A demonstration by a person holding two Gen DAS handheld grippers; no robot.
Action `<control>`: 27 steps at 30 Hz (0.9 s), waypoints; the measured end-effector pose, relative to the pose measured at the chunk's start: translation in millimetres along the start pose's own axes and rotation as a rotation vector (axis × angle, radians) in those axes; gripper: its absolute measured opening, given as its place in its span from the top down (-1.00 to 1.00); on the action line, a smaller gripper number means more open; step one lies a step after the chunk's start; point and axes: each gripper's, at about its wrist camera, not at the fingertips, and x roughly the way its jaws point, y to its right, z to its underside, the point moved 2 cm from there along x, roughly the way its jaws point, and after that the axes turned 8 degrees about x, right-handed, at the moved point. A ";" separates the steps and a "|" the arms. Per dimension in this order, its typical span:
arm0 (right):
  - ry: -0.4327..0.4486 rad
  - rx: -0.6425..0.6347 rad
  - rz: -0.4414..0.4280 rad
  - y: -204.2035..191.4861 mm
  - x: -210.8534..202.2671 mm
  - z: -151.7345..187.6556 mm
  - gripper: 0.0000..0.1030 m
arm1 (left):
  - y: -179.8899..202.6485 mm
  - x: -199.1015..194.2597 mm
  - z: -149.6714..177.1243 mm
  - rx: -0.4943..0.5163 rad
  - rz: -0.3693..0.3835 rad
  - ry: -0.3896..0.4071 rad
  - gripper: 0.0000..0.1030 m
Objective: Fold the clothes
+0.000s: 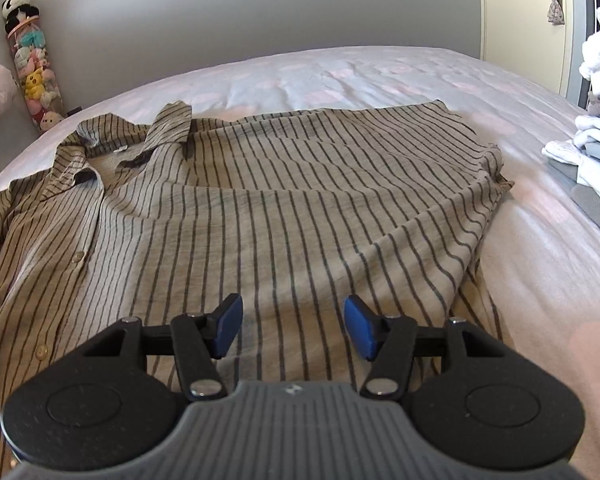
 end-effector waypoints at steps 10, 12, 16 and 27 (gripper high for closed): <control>0.077 0.015 -0.060 -3.0 6.8 -6.0 -0.26 | -65.8 -43.1 -25.6 -0.115 -0.098 0.006 0.08; 0.085 0.026 -0.073 -5.1 11.6 -7.9 -0.27 | -87.5 -38.8 -32.8 -0.129 -0.127 -0.005 0.08; 0.086 0.020 -0.088 -8.5 19.4 -9.5 -0.30 | -128.6 -15.0 -41.7 -0.194 -0.107 -0.034 0.09; 0.073 0.012 -0.100 -8.1 32.2 -10.5 -0.31 | -177.3 46.0 -37.5 -0.380 0.048 -0.142 0.97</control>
